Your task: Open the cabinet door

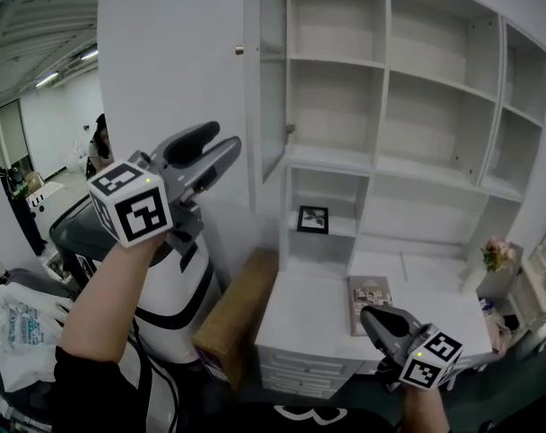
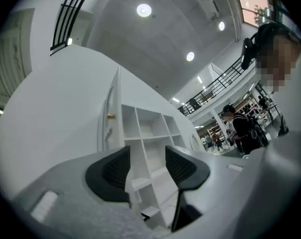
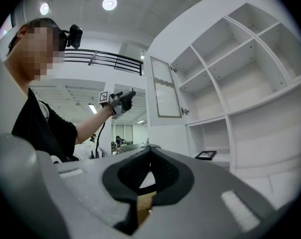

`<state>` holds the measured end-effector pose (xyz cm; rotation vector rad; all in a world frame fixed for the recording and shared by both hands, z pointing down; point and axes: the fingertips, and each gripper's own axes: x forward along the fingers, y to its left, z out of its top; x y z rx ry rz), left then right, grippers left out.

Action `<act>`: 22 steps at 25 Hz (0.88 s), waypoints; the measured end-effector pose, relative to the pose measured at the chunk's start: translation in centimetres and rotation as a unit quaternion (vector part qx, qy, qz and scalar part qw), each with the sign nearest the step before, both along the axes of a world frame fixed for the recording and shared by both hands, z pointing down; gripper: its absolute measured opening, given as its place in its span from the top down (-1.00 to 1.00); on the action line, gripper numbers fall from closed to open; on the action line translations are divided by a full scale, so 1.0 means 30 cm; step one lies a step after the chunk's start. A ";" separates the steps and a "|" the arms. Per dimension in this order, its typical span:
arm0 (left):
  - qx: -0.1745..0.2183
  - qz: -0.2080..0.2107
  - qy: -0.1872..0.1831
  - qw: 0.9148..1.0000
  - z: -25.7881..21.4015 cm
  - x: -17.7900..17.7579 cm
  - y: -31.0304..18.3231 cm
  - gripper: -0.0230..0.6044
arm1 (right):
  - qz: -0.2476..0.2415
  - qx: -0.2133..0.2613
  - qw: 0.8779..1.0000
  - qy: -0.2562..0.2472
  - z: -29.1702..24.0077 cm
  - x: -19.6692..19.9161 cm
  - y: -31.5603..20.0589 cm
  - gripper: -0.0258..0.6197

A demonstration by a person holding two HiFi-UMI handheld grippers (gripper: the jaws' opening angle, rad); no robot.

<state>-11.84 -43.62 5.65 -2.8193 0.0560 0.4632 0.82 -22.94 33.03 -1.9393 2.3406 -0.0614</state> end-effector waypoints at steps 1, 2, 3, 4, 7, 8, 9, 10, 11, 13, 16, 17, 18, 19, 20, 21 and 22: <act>-0.006 0.006 -0.016 1.000 0.078 -0.004 0.041 0.27 | 0.001 -0.004 1.000 0.001 0.016 -0.011 0.010 0.92; -0.014 0.015 -0.030 0.999 0.161 -0.006 0.084 0.27 | 0.001 -0.008 1.000 0.002 0.032 -0.023 0.021 0.92; -0.022 0.026 -0.042 0.999 0.246 -0.009 0.127 0.27 | 0.001 -0.011 1.000 0.001 0.047 -0.036 0.034 0.92; -0.032 0.035 -0.050 0.998 0.333 -0.014 0.167 0.29 | 0.000 -0.012 1.000 -0.001 0.060 -0.050 0.048 0.92; -0.074 0.034 -0.057 0.995 0.597 -0.044 0.254 0.36 | -0.007 -0.013 1.000 -0.007 0.096 -0.098 0.097 0.92; -0.098 0.034 -0.058 0.993 0.678 -0.055 0.285 0.40 | -0.011 -0.014 1.000 -0.010 0.106 -0.113 0.116 0.92; -0.124 0.040 -0.060 0.990 0.746 -0.064 0.323 0.42 | -0.014 -0.015 1.000 -0.011 0.114 -0.127 0.135 0.92; -0.143 0.049 -0.062 0.987 0.801 -0.073 0.367 0.46 | -0.015 -0.015 1.000 -0.011 0.121 -0.141 0.152 0.92; -0.153 0.058 -0.066 0.984 0.844 -0.081 0.414 0.49 | -0.015 -0.015 1.000 -0.008 0.128 -0.156 0.167 0.92; -0.145 0.068 -0.082 0.984 0.909 -0.096 0.501 0.56 | -0.011 -0.013 1.000 0.000 0.144 -0.190 0.195 0.92; -0.123 0.065 -0.104 0.985 0.967 -0.118 0.613 0.61 | -0.004 -0.014 1.000 0.004 0.177 -0.238 0.238 0.92; -0.124 0.069 -0.106 0.984 0.982 -0.126 0.651 0.67 | -0.002 -0.016 1.000 0.006 0.191 -0.253 0.253 0.92; -0.129 0.078 -0.106 0.983 0.996 -0.132 0.688 0.74 | 0.001 -0.019 1.000 0.009 0.204 -0.269 0.266 0.92; -0.136 0.088 -0.108 0.981 1.011 -0.137 0.725 0.77 | 0.002 -0.021 1.000 0.011 0.217 -0.286 0.279 0.92; -0.142 0.097 -0.110 0.979 1.027 -0.139 0.761 0.81 | 0.002 -0.022 1.000 0.012 0.227 -0.304 0.291 0.92; -0.146 0.103 -0.115 0.977 1.043 -0.139 0.794 0.84 | 0.002 -0.023 1.000 0.013 0.235 -0.321 0.304 0.92; -0.148 0.106 -0.120 0.976 1.059 -0.138 0.824 0.86 | 0.002 -0.022 1.000 0.014 0.242 -0.336 0.315 0.92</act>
